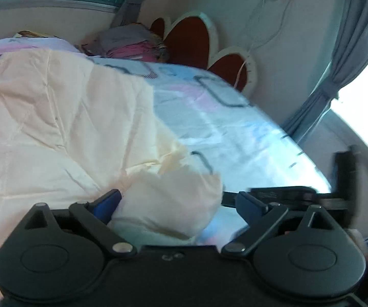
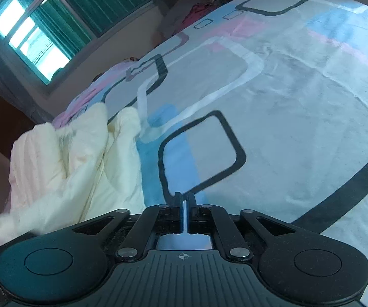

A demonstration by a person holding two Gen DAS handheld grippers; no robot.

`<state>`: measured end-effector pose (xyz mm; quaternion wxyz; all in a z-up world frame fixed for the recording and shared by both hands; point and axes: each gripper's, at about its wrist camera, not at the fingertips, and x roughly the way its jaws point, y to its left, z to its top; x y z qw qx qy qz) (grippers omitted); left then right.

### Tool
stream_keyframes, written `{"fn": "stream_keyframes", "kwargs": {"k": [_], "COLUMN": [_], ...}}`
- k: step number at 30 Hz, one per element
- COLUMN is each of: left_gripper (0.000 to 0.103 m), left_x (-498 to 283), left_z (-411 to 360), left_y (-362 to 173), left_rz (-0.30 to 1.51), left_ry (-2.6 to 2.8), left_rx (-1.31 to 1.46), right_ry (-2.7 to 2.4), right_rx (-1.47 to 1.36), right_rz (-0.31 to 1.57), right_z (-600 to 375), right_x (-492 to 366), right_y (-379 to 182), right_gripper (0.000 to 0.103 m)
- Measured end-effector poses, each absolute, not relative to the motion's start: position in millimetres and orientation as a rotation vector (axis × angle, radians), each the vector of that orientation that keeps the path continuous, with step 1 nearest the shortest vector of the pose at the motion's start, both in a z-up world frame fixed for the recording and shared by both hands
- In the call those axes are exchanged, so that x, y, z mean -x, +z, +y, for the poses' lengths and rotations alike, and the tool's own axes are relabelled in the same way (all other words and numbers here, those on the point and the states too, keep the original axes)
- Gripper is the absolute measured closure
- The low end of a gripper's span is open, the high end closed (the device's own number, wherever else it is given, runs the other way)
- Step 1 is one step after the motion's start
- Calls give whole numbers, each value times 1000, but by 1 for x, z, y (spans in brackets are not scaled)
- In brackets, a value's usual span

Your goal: Fold large clothes

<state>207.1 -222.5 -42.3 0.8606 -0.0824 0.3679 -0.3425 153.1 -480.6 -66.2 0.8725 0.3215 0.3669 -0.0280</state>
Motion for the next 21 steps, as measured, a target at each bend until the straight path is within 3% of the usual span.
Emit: {"fn": "stream_keyframes", "kwargs": {"k": [1, 2, 5, 10, 13, 21], "left_gripper": [8, 8, 13, 44, 55, 67], "left_x": [-203, -194, -190, -222, -253, -314], "left_z": [-213, -206, -168, -103, -73, -72], "left_y": [-35, -28, -6, -1, -15, -39], "left_rz": [767, 753, 668, 586, 595, 658], "left_ry": [-733, -749, -758, -494, -395, -464], "left_rx": [219, 262, 363, 351, 379, 327], "right_ry": [-60, -44, 6, 140, 231, 366], "right_rx": [-665, -658, -653, -636, -557, -365], "right_rz": [732, 702, 644, 550, 546, 701], "right_z": [-480, -481, -477, -457, -432, -372], "right_x": [-152, -152, -159, -185, -211, -283], "right_y": [-60, -56, -39, 1, 24, 28], "right_gripper": [30, 27, 27, 36, 36, 36]}}
